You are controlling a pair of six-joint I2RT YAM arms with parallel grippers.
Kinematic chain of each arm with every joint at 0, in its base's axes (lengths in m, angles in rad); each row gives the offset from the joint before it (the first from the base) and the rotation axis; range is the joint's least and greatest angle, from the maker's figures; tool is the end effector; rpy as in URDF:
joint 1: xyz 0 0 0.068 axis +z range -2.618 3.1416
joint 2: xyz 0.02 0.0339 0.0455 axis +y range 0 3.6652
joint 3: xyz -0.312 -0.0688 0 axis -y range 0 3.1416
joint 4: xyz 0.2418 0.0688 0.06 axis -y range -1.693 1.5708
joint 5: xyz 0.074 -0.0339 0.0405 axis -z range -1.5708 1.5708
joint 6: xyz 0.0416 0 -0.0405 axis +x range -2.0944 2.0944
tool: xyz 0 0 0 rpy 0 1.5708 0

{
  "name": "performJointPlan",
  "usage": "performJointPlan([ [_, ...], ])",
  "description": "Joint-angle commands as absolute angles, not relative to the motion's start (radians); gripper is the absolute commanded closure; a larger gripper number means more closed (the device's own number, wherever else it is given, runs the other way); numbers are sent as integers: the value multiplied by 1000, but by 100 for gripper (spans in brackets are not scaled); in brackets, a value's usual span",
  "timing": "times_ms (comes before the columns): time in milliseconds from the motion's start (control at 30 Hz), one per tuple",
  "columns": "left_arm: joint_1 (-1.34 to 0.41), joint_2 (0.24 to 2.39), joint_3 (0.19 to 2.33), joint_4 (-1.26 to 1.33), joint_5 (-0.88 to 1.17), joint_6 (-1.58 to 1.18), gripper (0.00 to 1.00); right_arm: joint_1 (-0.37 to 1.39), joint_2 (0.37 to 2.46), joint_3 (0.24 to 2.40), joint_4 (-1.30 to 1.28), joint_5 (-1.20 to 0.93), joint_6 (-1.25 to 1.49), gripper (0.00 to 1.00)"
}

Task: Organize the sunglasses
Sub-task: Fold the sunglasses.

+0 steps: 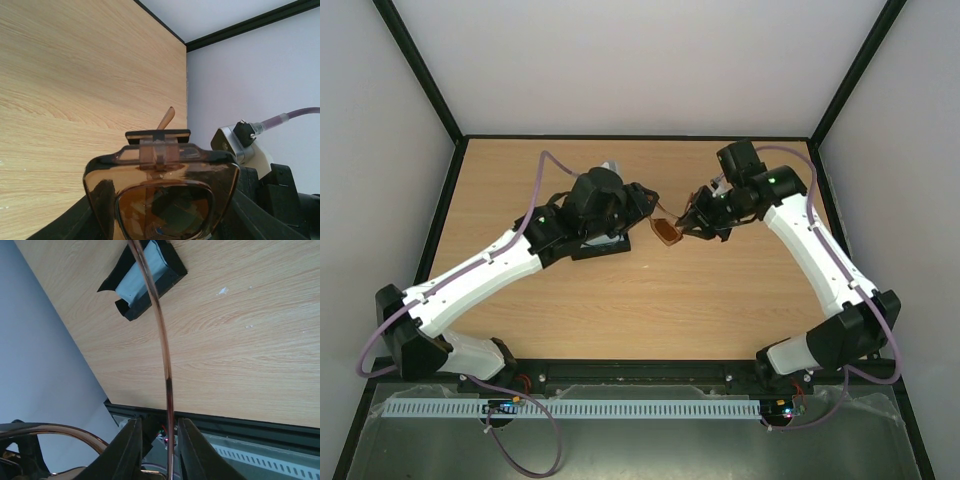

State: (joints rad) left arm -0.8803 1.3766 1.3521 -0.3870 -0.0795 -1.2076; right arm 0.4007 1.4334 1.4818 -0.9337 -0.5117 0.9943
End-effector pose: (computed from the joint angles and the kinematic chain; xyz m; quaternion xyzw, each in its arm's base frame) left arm 0.1992 -0.2360 0.4275 -0.1577 0.8213 -0.4564 0.3039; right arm 0.2551 0.1302 0.4088 0.1852 0.8962 0.3915 0.0961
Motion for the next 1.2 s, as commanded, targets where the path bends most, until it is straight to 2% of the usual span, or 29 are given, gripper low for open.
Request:
performJointPlan([
  [0, -858, 1379, 1401, -445, -42, -1158, 58, 400, 1401, 1547, -1056, -494, 939, 75],
  [300, -785, 1335, 1406, -501, 106, -1092, 58, 399, 1310, 1572, -1118, -493, 902, 50],
  [467, -763, 1298, 1382, -529, 182, -1051, 58, 399, 1306, 1665, -1180, -453, 871, 47],
  [600, -759, 1271, 1374, -536, 250, -1025, 58, 395, 1279, 1604, -1202, -421, 845, 48],
  [767, -759, 1256, 1364, -476, 350, -1014, 58, 391, 1280, 1494, -1143, -415, 845, 56],
  [800, -759, 1255, 1364, -468, 361, -1017, 58, 391, 1291, 1497, -1144, -405, 835, 62],
  [833, -759, 1253, 1363, -460, 365, -1022, 57, 391, 1305, 1508, -1151, -390, 824, 72],
  [933, -759, 1253, 1360, -441, 383, -1029, 57, 391, 1336, 1529, -1160, -355, 798, 86],
  [1067, -769, 1269, 1357, -423, 399, -1033, 57, 391, 1369, 1530, -1132, -349, 795, 94],
  [1167, -775, 1281, 1356, -405, 403, -1040, 57, 391, 1393, 1550, -1113, -357, 801, 95],
])
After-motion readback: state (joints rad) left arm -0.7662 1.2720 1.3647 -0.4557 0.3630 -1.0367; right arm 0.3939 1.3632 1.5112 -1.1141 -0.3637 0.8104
